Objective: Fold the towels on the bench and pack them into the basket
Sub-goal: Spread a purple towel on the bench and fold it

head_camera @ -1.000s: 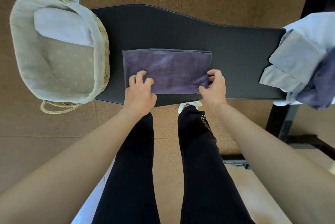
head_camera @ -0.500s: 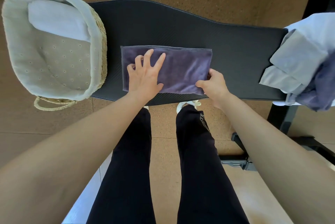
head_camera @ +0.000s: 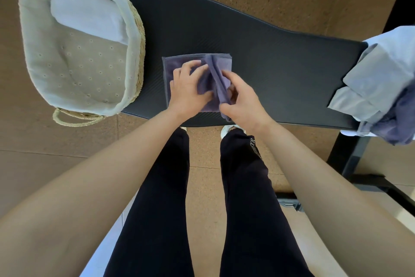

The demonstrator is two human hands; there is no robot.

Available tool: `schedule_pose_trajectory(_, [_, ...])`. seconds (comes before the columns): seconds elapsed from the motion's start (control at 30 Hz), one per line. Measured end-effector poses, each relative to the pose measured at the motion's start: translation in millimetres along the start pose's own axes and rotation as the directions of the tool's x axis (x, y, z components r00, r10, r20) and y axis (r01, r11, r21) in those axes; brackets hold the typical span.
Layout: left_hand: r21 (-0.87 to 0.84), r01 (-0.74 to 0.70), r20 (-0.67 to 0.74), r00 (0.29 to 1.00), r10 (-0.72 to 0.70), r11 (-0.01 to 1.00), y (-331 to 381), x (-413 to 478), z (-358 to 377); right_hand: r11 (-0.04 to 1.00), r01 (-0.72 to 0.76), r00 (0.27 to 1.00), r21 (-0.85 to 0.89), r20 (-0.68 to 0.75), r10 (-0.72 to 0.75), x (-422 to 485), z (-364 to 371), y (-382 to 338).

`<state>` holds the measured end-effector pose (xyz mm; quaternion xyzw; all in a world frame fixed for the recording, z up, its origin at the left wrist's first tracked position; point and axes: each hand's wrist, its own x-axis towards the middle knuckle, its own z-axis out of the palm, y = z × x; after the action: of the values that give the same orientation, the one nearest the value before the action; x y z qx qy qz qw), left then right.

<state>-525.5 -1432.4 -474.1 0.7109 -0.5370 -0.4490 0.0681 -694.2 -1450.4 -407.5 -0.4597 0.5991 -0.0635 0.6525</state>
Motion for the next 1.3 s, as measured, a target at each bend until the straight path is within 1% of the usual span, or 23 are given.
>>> schedule_pose_trajectory(0.03, [-0.231,0.054,0.002,0.998,-0.055,0.971,1,0,-6,1.0,0.005,1.0,-0.018,0.015,-0.005,3,6,-2])
schedule_pose_trajectory(0.07, [-0.449,0.166,0.054,0.986,-0.159,0.878,3,-1,-10,1.0,0.01,0.999,-0.029,0.031,-0.009,6,12,-3])
schedule_pose_trajectory(0.1, [-0.618,0.304,0.141,0.95,-0.279,0.725,8,-1,-14,0.999,0.012,0.999,-0.036,0.043,-0.011,9,17,-4])
schedule_pose_trajectory(0.13, [-0.728,0.435,0.257,0.89,-0.377,0.53,14,-3,-19,0.999,0.009,0.999,-0.042,0.048,-0.007,11,22,-5])
schedule_pose_trajectory(0.17, [-0.792,0.512,0.366,0.834,-0.413,0.333,20,-3,-25,0.999,0.001,0.999,-0.046,0.049,0.001,13,27,-6])
schedule_pose_trajectory(0.2, [-0.822,0.538,0.436,0.805,-0.401,0.186,22,-2,-29,0.999,-0.01,0.999,-0.053,0.044,0.013,15,31,-6])
schedule_pose_trajectory(0.23, [-0.839,0.534,0.465,0.805,-0.368,0.107,21,0,-34,0.998,-0.017,0.999,-0.06,0.037,0.02,17,35,-6])
schedule_pose_trajectory(0.27, [-0.848,0.521,0.462,0.818,-0.342,0.1,20,2,-41,0.997,-0.017,0.999,-0.07,0.03,0.019,19,38,-7])
schedule_pose_trajectory(0.3, [-0.852,0.501,0.434,0.838,-0.33,0.151,17,4,-46,0.997,-0.01,1.0,-0.078,0.028,0.012,21,41,-9])
schedule_pose_trajectory(0.33, [-0.845,0.476,0.394,0.862,-0.318,0.243,16,5,-50,0.996,0.001,1.0,-0.084,0.029,0.002,23,45,-10])
schedule_pose_trajectory(0.43, [-0.698,0.394,0.206,0.91,-0.359,0.598,5,7,-55,0.996,0.045,0.997,-0.077,0.059,-0.04,29,57,-15])
schedule_pose_trajectory(0.47, [-0.633,0.378,0.15,0.916,-0.372,0.675,-2,8,-55,0.996,0.042,0.997,-0.072,0.068,-0.037,31,61,-14])
schedule_pose_trajectory(0.57, [-0.558,0.314,0.055,0.938,-0.343,0.768,-19,7,-60,0.995,0.03,0.999,-0.098,0.041,-0.027,38,68,-7])
schedule_pose_trajectory(0.63, [-0.506,0.253,-0.002,0.955,-0.295,0.824,-28,8,-61,0.979,0.062,0.997,-0.192,-0.022,-0.068,39,67,1])
schedule_pose_trajectory(0.77, [-0.398,0.185,-0.16,0.95,-0.267,0.899,-40,10,-55,0.832,0.112,0.972,-0.543,-0.113,-0.205,37,58,21])
schedule_pose_trajectory(0.83, [-0.301,0.134,-0.236,0.949,-0.21,0.944,-44,7,-51,0.767,0.106,0.967,-0.633,-0.115,-0.229,37,55,28])
schedule_pose_trajectory(0.9, [-0.091,0.036,-0.335,0.94,-0.064,0.995,-45,-3,-46,0.752,0.097,0.97,-0.652,-0.106,-0.217,37,55,33])
schedule_pose_trajectory(0.97, [0.172,-0.076,-0.396,0.907,0.14,0.982,-43,-14,-41,0.767,0.091,0.978,-0.635,-0.089,-0.189,38,54,37])
schedule_pose_trajectory(1.03, [0.31,-0.171,-0.278,0.924,0.262,0.935,-48,-21,-35,0.789,0.09,0.983,-0.608,-0.074,-0.17,40,51,40])
schedule_pose_trajectory(1.07, [0.35,-0.192,-0.173,0.949,0.265,0.917,-52,-23,-32,0.795,0.093,0.985,-0.6,-0.062,-0.162,41,49,40])
schedule_pose_trajectory(1.13, [0.421,-0.169,-0.005,0.982,0.189,0.891,-59,-26,-29,0.793,0.1,0.989,-0.601,-0.03,-0.148,44,46,42])
schedule_pose_trajectory(1.2, [0.456,-0.12,0.032,0.992,0.118,0.882,-59,-27,-26,0.785,0.107,0.991,-0.61,0.0,-0.135,46,44,42])
schedule_pose_trajectory(1.3, [0.433,-0.031,-0.018,0.999,0.043,0.901,-47,-27,-21,0.737,0.129,0.985,-0.664,0.003,-0.17,49,40,40])
